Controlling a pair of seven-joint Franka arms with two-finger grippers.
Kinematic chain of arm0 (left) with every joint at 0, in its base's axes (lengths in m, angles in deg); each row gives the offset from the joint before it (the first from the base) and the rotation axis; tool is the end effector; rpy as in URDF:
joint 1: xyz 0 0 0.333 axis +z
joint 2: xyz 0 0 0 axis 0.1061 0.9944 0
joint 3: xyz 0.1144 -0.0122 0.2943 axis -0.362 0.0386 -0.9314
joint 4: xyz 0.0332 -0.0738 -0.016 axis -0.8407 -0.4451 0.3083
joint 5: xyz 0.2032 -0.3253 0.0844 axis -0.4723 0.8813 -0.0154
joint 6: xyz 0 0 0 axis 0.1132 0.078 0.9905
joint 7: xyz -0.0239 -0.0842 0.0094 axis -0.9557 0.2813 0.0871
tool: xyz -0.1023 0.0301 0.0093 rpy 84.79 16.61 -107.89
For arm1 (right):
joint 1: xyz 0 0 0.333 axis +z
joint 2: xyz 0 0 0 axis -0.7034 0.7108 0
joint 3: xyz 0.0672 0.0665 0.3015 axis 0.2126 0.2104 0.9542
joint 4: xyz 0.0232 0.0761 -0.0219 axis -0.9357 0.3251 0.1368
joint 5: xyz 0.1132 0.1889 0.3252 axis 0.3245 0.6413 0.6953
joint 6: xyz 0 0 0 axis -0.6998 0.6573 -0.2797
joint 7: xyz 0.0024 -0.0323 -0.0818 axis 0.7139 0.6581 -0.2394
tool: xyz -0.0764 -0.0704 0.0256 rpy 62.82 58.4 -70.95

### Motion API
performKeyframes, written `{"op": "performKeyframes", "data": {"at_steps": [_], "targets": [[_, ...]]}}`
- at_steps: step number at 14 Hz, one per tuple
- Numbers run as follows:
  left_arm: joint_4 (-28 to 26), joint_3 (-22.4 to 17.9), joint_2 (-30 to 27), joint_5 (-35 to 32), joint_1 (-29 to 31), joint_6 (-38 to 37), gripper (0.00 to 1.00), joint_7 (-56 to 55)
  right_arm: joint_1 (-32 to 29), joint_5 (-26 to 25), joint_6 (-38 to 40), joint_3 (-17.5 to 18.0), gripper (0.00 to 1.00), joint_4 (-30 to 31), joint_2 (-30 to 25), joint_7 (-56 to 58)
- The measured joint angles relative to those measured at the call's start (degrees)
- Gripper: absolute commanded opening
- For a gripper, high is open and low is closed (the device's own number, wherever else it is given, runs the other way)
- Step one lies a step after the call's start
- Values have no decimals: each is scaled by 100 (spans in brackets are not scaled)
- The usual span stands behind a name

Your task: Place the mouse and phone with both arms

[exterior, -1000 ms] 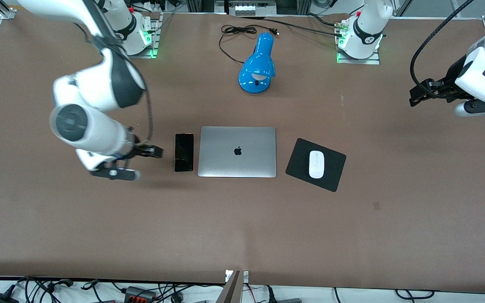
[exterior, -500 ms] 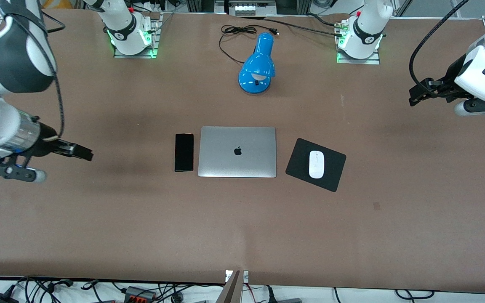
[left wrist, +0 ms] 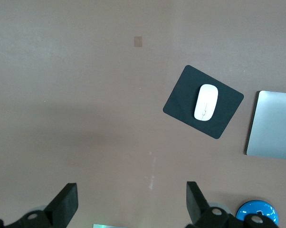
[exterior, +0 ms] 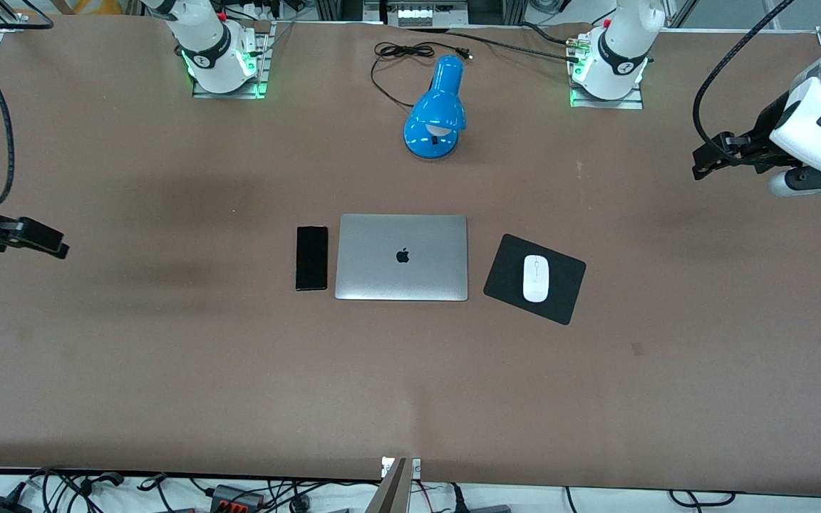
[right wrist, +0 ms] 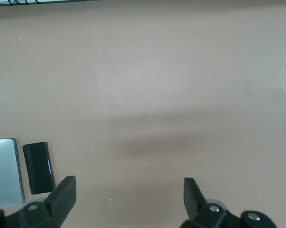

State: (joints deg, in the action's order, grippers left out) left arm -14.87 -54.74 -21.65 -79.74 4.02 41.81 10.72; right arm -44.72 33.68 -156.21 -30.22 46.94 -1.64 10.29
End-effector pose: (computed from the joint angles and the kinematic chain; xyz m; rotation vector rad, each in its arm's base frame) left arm 0.5447 -0.0500 0.6057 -3.1247 -0.1879 0.1180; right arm 0.6450 -0.0296 0.5778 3.1201 -0.1235 0.0772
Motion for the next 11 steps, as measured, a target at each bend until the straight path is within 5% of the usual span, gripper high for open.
{"op": "performKeyframes", "data": {"at_steps": [11], "targets": [[0,7,0,-19,-29,-6,100,225,-183,0,-103,56,100,348,-340,512]]}}
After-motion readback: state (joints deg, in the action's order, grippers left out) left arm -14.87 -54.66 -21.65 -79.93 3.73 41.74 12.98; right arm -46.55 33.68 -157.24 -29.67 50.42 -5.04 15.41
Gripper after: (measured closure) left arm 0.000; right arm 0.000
